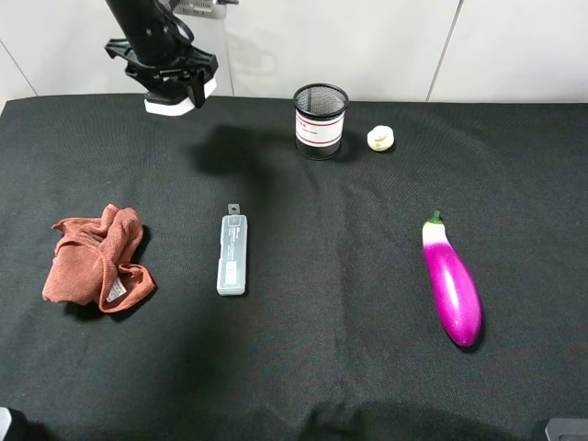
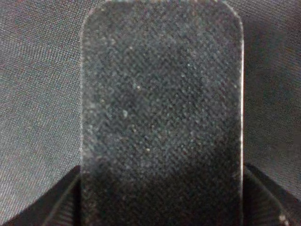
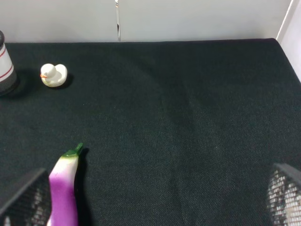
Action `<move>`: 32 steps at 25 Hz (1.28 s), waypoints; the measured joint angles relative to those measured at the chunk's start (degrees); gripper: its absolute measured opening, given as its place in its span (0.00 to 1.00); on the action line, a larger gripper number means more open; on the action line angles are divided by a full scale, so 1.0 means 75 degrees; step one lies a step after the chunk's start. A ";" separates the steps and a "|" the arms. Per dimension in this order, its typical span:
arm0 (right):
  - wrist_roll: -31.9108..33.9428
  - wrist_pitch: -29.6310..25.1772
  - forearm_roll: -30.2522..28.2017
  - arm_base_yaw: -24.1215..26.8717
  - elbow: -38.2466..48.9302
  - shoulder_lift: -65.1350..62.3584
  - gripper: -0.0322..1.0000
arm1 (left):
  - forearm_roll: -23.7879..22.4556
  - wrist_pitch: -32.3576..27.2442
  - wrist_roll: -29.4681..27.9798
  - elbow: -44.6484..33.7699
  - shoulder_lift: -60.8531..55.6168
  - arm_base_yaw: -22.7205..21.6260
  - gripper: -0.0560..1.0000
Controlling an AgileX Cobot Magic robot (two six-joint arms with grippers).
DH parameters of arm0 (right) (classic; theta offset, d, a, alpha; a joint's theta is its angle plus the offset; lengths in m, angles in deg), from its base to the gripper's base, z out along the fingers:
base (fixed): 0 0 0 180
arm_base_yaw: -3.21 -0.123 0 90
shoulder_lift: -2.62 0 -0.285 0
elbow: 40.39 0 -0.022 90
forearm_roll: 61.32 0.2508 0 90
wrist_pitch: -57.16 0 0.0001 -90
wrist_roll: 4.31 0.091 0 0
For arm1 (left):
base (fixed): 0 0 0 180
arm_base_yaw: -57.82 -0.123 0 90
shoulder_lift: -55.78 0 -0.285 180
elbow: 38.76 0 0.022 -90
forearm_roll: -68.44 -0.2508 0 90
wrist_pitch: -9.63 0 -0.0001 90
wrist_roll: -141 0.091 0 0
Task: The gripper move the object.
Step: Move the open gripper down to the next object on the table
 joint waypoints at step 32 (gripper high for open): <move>0.0000 0.0000 0.0000 0.0000 0.0000 0.0000 0.70 | -0.0320 -0.0678 -0.0798 0.0000 -0.0828 0.3277 0.70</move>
